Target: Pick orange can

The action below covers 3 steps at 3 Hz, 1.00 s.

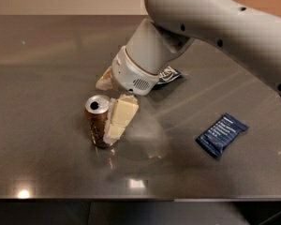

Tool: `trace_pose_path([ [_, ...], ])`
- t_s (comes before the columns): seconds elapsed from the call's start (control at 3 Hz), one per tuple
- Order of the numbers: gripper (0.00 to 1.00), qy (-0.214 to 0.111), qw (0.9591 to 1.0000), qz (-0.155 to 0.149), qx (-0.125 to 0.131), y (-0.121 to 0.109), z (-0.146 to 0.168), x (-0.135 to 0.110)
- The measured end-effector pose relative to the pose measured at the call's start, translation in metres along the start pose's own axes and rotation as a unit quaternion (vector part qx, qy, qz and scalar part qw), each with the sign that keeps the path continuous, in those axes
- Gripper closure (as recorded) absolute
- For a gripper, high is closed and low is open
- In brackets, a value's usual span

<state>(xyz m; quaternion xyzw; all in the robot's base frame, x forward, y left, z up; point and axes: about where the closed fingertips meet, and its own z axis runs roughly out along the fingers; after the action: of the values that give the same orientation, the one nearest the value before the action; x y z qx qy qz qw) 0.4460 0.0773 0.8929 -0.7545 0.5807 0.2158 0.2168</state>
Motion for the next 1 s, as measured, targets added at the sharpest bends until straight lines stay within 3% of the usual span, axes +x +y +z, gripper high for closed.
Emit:
trace_pose_path([
  [0.67,0.63,-0.011,0.9998,-0.011,-0.01,0.005,-0.005,-0.009],
  [1.0,0.88,-0.025,0.9996,-0.011,-0.011,0.002,-0.024,-0.021],
])
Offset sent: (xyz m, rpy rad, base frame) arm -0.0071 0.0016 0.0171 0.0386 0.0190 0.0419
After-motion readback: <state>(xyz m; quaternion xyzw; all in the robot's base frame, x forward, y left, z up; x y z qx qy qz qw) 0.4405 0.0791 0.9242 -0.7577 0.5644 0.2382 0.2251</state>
